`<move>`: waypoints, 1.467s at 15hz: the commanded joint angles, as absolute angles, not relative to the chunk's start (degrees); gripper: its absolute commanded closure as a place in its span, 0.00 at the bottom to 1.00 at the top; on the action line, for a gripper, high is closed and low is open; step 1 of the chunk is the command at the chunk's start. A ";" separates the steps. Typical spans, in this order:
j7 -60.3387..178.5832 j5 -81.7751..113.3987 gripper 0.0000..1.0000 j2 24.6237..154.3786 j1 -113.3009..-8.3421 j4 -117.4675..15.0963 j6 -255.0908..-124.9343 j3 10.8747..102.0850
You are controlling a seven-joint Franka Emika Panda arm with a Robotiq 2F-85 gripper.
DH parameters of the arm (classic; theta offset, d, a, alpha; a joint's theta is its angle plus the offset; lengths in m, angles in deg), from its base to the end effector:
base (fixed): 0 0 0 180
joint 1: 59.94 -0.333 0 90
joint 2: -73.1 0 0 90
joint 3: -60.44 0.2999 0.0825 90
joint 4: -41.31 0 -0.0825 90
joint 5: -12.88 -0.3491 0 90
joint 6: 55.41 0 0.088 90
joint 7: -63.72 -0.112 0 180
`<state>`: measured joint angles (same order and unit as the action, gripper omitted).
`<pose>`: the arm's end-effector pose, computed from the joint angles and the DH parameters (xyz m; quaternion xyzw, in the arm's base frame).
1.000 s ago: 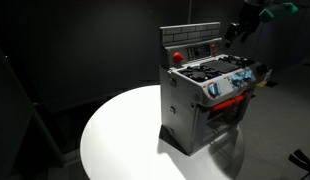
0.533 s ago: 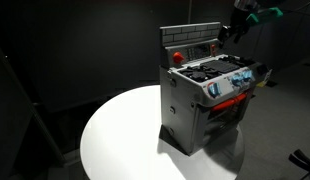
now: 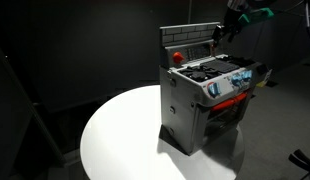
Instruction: Press a button on the top right side of the stove
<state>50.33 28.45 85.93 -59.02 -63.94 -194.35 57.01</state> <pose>0.6143 -0.0463 0.4427 0.9752 -0.0649 0.1874 0.0979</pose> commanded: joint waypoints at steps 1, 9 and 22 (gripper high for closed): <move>49.04 29.55 0.00 87.96 -60.04 -60.72 -193.73 55.95; 49.43 28.85 0.00 88.08 -59.97 -60.21 -192.25 55.71; 56.91 19.54 0.00 78.74 -59.00 -63.80 -167.30 58.30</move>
<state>53.18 23.21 82.07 -59.50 -62.41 -172.70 57.74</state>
